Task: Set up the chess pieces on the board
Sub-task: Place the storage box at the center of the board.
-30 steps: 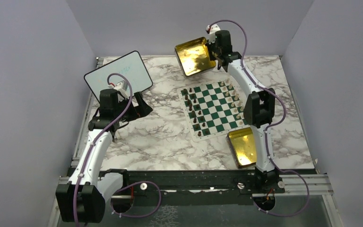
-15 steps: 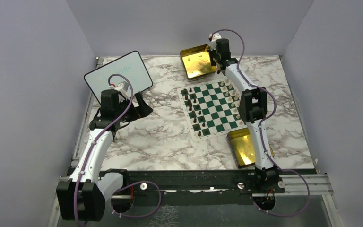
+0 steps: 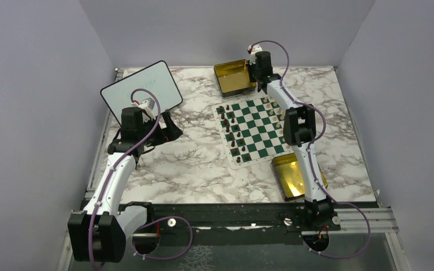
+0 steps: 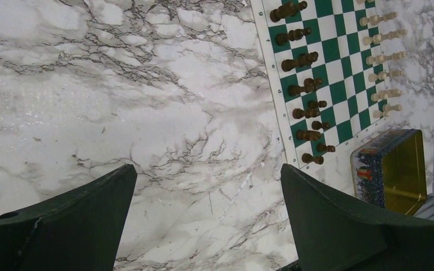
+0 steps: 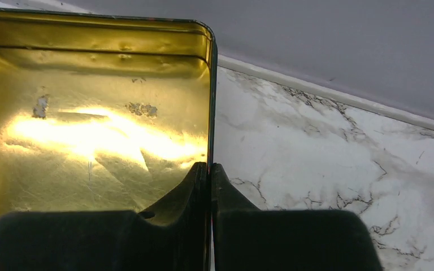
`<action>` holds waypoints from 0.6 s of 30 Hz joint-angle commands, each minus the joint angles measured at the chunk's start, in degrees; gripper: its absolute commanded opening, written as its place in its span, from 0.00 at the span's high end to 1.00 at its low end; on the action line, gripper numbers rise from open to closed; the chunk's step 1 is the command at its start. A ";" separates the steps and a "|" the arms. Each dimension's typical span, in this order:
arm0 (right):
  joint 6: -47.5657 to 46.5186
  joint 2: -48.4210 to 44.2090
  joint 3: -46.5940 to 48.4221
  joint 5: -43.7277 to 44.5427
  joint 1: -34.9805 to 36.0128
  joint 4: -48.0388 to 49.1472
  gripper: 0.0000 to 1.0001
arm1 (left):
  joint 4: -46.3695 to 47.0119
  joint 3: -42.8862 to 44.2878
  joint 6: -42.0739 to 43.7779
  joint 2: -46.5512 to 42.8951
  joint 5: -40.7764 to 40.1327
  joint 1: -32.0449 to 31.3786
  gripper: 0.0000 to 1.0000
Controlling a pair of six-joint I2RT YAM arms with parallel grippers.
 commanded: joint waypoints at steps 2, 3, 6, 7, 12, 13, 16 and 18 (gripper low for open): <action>-2.57 1.61 2.23 1.39 -0.84 2.68 0.89 | 1.41 -0.15 0.84 0.13 -0.96 -0.18 0.01; -3.26 1.44 2.12 1.63 -0.94 2.42 0.89 | 1.41 -0.17 0.84 0.12 -0.94 -0.17 0.01; -5.18 0.94 0.84 2.57 -1.35 2.92 0.89 | 1.41 -0.17 0.91 0.47 -1.07 -0.15 0.01; -5.44 0.90 0.67 2.55 -1.62 3.17 0.89 | 1.41 -0.10 0.99 0.57 -0.95 -0.17 0.01; -5.62 1.86 1.41 1.33 -3.03 4.33 0.89 | 1.19 0.18 1.29 0.90 -1.10 -0.14 0.01; -5.80 2.13 1.89 1.22 -3.14 4.32 0.89 | 1.13 0.11 1.21 0.93 -1.12 -0.17 0.01; -5.93 2.44 2.17 0.65 -3.21 4.18 0.89 | 0.97 -0.23 0.89 0.82 -1.10 -0.17 0.01; -5.78 2.17 1.19 -0.31 -3.18 4.87 0.89 | 0.98 -0.51 0.75 0.95 -1.29 -0.18 0.01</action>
